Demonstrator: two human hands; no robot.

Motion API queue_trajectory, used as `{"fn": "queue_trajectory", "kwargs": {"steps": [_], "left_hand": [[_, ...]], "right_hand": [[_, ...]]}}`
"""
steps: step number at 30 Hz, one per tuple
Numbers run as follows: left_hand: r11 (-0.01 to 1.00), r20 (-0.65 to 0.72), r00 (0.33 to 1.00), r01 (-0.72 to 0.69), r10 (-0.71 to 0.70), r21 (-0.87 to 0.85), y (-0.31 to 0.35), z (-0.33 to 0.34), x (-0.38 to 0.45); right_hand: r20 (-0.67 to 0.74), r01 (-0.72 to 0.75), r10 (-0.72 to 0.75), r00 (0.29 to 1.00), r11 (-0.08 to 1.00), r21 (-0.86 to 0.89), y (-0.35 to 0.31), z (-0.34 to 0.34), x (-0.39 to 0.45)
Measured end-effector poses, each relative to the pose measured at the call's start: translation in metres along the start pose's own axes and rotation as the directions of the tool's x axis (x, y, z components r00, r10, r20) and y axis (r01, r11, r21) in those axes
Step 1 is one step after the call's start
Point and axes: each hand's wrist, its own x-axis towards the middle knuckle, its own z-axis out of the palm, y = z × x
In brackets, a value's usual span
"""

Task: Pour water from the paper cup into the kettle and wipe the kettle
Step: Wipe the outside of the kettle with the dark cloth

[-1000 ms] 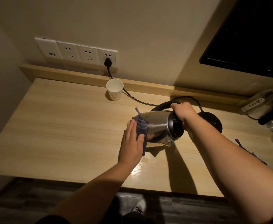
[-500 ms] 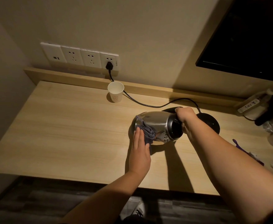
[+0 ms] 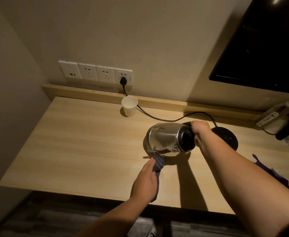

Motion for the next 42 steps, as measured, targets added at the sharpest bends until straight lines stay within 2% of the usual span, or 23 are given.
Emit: {"fn": "queue_trajectory", "kwargs": {"steps": [3, 6, 13, 21, 25, 28, 30, 32, 34, 35, 37, 38, 42], "left_hand": [[0.982, -0.056, 0.987, 0.145, -0.153, -0.123, -0.010, -0.019, 0.006], [0.966, -0.102, 0.970, 0.202, -0.220, -0.163, -0.013, -0.040, 0.020], [0.958, -0.160, 0.958, 0.201, -0.236, -0.206, 0.004, -0.076, 0.052], [0.968, -0.138, 0.973, 0.155, -0.184, -0.197, 0.010, -0.090, 0.071], [0.970, -0.119, 0.973, 0.176, -0.197, -0.170, 0.009, -0.091, 0.074], [0.968, -0.106, 0.971, 0.196, -0.213, -0.156, 0.008, -0.092, 0.076], [0.969, -0.096, 0.973, 0.194, -0.210, -0.152, 0.007, -0.092, 0.079], [0.968, -0.086, 0.974, 0.196, -0.211, -0.157, 0.007, -0.094, 0.081], [0.969, -0.077, 0.975, 0.195, -0.208, -0.153, 0.008, -0.095, 0.083], [0.971, -0.076, 0.976, 0.191, -0.203, -0.146, 0.009, -0.095, 0.084], [0.974, -0.080, 0.978, 0.181, -0.193, -0.138, 0.011, -0.093, 0.087], [0.975, -0.085, 0.979, 0.174, -0.186, -0.138, 0.013, -0.093, 0.087], [0.977, -0.105, 0.982, 0.142, -0.160, -0.160, 0.019, -0.092, 0.088]], "right_hand": [[-0.004, -0.031, 0.031, 1.000, 0.999, 0.005, -0.002, 0.000, 0.005], [-0.006, -0.022, 0.022, 1.000, 1.000, 0.017, -0.006, 0.003, 0.000], [0.050, 0.018, -0.023, 0.998, 0.995, 0.095, -0.014, 0.020, -0.010], [0.038, -0.040, 0.037, 0.999, 0.994, 0.101, -0.013, 0.021, -0.005], [0.128, -0.140, 0.122, 0.984, 0.980, 0.143, -0.009, 0.015, -0.007], [0.218, -0.144, 0.121, 0.969, 0.985, 0.095, -0.004, 0.001, -0.009], [0.259, -0.043, 0.055, 0.964, 0.998, -0.051, 0.001, -0.014, -0.010], [0.248, 0.180, -0.100, 0.963, 0.930, -0.321, 0.005, -0.028, -0.009], [0.227, 0.374, -0.298, 0.927, 0.727, -0.576, 0.009, -0.034, -0.003], [0.260, 0.450, -0.376, 0.889, 0.616, -0.647, 0.009, -0.035, -0.001], [0.401, 0.583, -0.433, 0.807, 0.475, -0.659, 0.009, -0.031, -0.001], [0.455, 0.623, -0.430, 0.780, 0.452, -0.639, 0.009, -0.029, -0.003], [0.459, 0.630, -0.436, 0.774, 0.454, -0.630, 0.021, -0.023, -0.014]]}}
